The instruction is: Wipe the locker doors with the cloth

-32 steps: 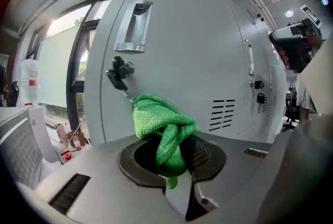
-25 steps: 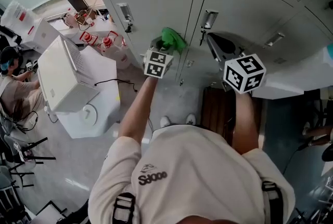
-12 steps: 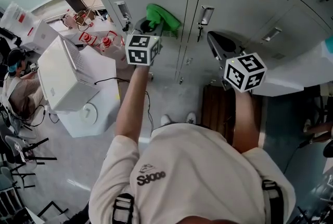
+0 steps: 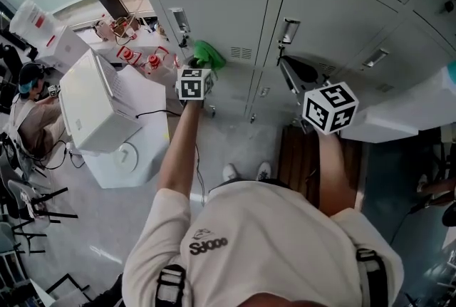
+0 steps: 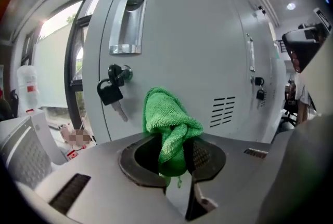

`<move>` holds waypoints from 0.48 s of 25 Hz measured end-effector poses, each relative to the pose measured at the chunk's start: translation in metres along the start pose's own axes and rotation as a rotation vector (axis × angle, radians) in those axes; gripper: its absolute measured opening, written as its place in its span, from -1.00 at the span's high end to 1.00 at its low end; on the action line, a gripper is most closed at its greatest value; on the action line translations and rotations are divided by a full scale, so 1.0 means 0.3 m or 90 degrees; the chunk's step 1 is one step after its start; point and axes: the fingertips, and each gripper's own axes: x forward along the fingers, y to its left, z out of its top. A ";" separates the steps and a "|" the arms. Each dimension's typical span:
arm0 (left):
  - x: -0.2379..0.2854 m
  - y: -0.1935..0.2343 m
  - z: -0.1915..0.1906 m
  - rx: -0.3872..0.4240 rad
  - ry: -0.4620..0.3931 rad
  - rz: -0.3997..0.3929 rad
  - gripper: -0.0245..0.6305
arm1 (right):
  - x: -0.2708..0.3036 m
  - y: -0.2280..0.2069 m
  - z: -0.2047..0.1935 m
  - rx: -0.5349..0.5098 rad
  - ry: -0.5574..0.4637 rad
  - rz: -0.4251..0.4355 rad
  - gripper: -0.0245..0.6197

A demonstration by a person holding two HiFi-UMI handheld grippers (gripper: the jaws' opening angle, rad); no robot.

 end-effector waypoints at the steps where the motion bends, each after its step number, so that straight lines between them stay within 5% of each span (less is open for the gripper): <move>1: 0.000 -0.003 -0.011 0.009 -0.001 -0.004 0.67 | 0.005 -0.007 -0.006 0.005 0.002 -0.001 0.90; 5: -0.058 -0.028 0.038 0.009 -0.043 -0.025 0.67 | 0.029 -0.025 -0.003 0.005 0.003 -0.005 0.90; 12: -0.266 -0.081 0.378 0.086 -0.190 -0.040 0.67 | 0.070 -0.039 0.104 -0.023 -0.034 -0.002 0.90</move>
